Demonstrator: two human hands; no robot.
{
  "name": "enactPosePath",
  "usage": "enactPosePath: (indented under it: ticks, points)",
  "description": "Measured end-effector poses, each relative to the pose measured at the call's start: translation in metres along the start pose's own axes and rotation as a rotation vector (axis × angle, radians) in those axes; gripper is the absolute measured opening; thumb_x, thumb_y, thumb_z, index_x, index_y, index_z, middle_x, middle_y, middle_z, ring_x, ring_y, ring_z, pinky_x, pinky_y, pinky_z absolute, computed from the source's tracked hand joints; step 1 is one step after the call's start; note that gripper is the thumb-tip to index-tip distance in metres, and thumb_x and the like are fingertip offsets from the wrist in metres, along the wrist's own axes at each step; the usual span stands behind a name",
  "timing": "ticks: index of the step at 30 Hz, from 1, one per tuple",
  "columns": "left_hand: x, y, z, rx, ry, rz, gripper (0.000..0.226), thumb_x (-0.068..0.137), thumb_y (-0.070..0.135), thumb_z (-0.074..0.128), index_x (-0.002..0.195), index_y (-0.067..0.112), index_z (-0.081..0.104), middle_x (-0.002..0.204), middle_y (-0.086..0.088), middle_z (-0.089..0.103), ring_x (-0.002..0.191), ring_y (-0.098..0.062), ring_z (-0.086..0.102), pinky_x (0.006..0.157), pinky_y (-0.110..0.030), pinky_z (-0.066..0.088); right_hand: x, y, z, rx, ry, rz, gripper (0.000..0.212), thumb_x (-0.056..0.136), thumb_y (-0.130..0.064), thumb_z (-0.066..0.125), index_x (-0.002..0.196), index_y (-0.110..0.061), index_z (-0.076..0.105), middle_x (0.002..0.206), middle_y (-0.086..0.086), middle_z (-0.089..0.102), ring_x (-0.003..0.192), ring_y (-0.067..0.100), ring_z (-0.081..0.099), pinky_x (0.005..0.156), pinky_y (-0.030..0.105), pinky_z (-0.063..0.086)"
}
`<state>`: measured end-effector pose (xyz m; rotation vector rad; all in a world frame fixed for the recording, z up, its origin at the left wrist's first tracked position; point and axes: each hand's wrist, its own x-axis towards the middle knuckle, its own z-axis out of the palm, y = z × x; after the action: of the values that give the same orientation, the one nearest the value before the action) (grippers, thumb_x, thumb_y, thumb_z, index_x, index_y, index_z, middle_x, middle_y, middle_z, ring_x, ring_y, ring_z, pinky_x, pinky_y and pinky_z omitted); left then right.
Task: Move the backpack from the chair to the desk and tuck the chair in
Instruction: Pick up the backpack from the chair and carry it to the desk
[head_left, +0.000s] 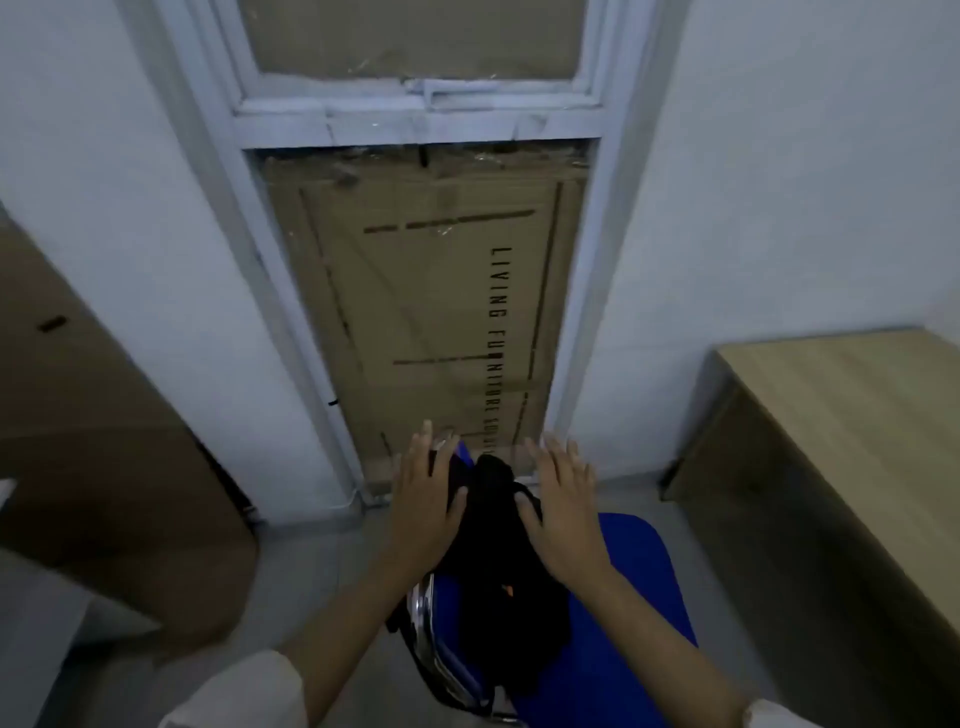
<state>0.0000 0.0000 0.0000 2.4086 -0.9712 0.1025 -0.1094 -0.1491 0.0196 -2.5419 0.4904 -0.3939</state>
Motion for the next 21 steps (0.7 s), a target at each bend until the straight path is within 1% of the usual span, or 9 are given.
enactPosePath:
  ticks: [2,3,6,8,11,13,15,19,21]
  points:
    - [-0.011,-0.011,0.004,-0.053,0.006,-0.127,0.058,0.090,0.037,0.035,0.144,0.017,0.024,0.155,-0.019,0.015,0.136,-0.037,0.028,0.107,-0.051,0.033,0.002,0.003,0.006,0.005,-0.103,-0.037,0.063,0.099,-0.027,0.046,0.149,-0.027,0.010,0.161,0.002,0.005,0.148,0.024,-0.005,0.121,0.044,-0.004]
    - [-0.019,-0.016,0.007,-0.077,0.003,-0.179,0.058,0.090,0.037,0.036,0.144,0.020,0.022,0.155,-0.019,0.016,0.136,-0.036,0.029,0.106,-0.049,0.036,0.002,0.006,0.011,0.014,-0.154,-0.051,0.063,0.098,-0.026,0.048,0.149,-0.028,0.010,0.161,0.002,0.007,0.149,0.024,-0.003,0.122,0.046,0.002]
    - [-0.045,-0.020,0.014,-0.175,-0.013,-0.313,0.061,0.092,0.041,0.038,0.146,0.019,0.019,0.156,-0.016,0.013,0.140,-0.030,0.024,0.106,-0.038,0.033,-0.001,0.016,0.028,0.107,-0.322,-0.048,0.063,0.098,-0.029,0.049,0.151,-0.025,0.015,0.161,0.003,0.010,0.148,0.023,0.005,0.121,0.043,0.015]
    - [-0.056,-0.016,0.014,-0.218,-0.004,-0.380,0.061,0.095,0.048,0.035,0.145,0.017,0.022,0.154,-0.014,0.021,0.135,-0.027,0.032,0.100,-0.033,0.037,-0.002,0.020,0.039,0.187,-0.444,-0.015,0.064,0.098,-0.030,0.048,0.151,-0.026,0.014,0.161,0.002,0.008,0.148,0.022,0.007,0.120,0.039,0.018]
    - [-0.072,-0.007,0.015,-0.207,-0.008,-0.468,0.063,0.092,0.059,0.033,0.140,0.018,0.032,0.134,-0.010,0.045,0.115,-0.024,0.048,0.089,-0.035,0.045,-0.004,0.028,0.053,0.247,-0.569,0.067,0.066,0.097,-0.027,0.051,0.151,-0.027,0.013,0.159,0.007,0.012,0.144,0.026,0.021,0.115,0.042,0.031]
    - [-0.083,-0.003,0.014,-0.140,-0.008,-0.495,0.079,0.081,0.077,0.017,0.129,0.019,0.043,0.121,-0.006,0.051,0.106,-0.021,0.050,0.085,-0.034,0.048,-0.006,0.029,0.059,0.304,-0.620,0.121,0.067,0.096,-0.025,0.053,0.150,-0.028,0.014,0.155,0.011,0.020,0.135,0.028,0.037,0.108,0.045,0.041]
    - [-0.095,0.002,0.016,-0.078,0.010,-0.522,0.084,0.077,0.081,0.009,0.117,0.018,0.048,0.109,-0.004,0.054,0.097,-0.019,0.051,0.081,-0.034,0.049,-0.005,0.033,0.065,0.353,-0.661,0.186,0.067,0.096,-0.023,0.054,0.150,-0.026,0.015,0.150,0.012,0.027,0.126,0.027,0.045,0.105,0.044,0.044]
    - [-0.118,0.022,0.021,-0.043,0.093,-0.596,0.074,0.081,0.077,0.021,0.118,0.019,0.050,0.104,0.001,0.053,0.091,-0.012,0.050,0.073,-0.029,0.052,-0.001,0.041,0.071,0.484,-0.680,0.337,0.058,0.096,-0.022,0.054,0.146,-0.023,0.024,0.144,0.013,0.038,0.112,0.018,0.048,0.100,0.036,0.044]
    - [-0.131,0.035,0.022,-0.083,0.172,-0.618,0.053,0.088,0.061,0.040,0.121,0.021,0.048,0.103,0.006,0.052,0.090,-0.008,0.051,0.072,-0.025,0.050,0.002,0.043,0.070,0.577,-0.682,0.427,0.050,0.097,-0.020,0.052,0.142,-0.019,0.030,0.138,0.011,0.042,0.106,0.017,0.047,0.089,0.030,0.044]
